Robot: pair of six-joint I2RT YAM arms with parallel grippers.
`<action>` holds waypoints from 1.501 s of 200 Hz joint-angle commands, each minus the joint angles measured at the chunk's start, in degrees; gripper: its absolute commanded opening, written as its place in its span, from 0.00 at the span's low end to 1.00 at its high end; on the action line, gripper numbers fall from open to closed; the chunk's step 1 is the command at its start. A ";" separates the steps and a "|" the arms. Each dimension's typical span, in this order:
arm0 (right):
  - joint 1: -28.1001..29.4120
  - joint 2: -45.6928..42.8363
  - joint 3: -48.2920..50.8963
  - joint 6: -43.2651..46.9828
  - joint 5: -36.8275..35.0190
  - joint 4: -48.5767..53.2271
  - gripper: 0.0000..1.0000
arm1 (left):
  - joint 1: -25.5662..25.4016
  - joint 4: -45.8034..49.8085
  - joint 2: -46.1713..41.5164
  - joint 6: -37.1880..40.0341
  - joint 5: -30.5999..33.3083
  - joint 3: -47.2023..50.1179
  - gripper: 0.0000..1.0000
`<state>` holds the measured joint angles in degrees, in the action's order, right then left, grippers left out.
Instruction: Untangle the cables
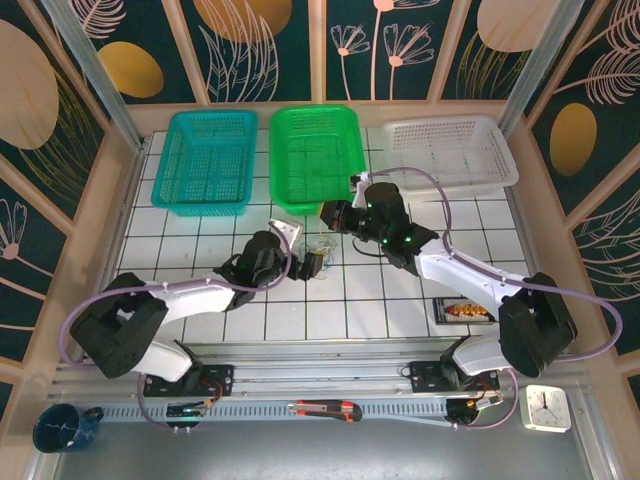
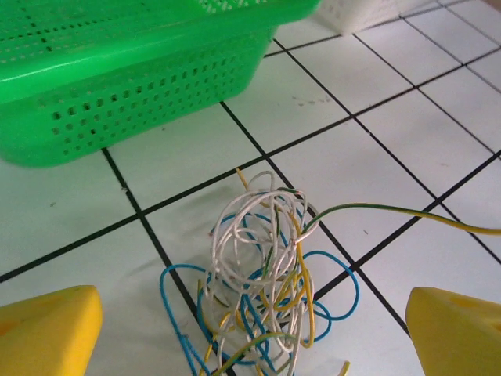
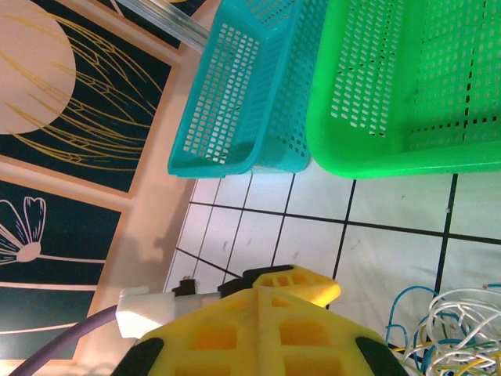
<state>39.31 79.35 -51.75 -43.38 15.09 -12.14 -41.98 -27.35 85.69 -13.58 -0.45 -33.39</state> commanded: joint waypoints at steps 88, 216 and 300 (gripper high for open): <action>-0.78 -4.17 -6.64 -0.82 5.34 0.63 0.00 | -0.29 -2.64 14.73 5.24 0.04 -8.21 0.89; -14.73 -7.20 -20.98 -1.74 4.84 0.06 0.00 | -0.25 -6.42 9.50 1.64 -1.62 -1.86 0.85; -33.55 -0.07 -22.52 0.68 -5.34 -1.78 0.00 | -0.29 1.18 -1.56 -4.09 -3.99 -5.90 0.99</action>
<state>9.39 75.70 -71.94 -43.59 12.73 -11.38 -41.98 -30.02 87.05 -14.90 -3.01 -36.32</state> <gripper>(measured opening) 0.048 0.987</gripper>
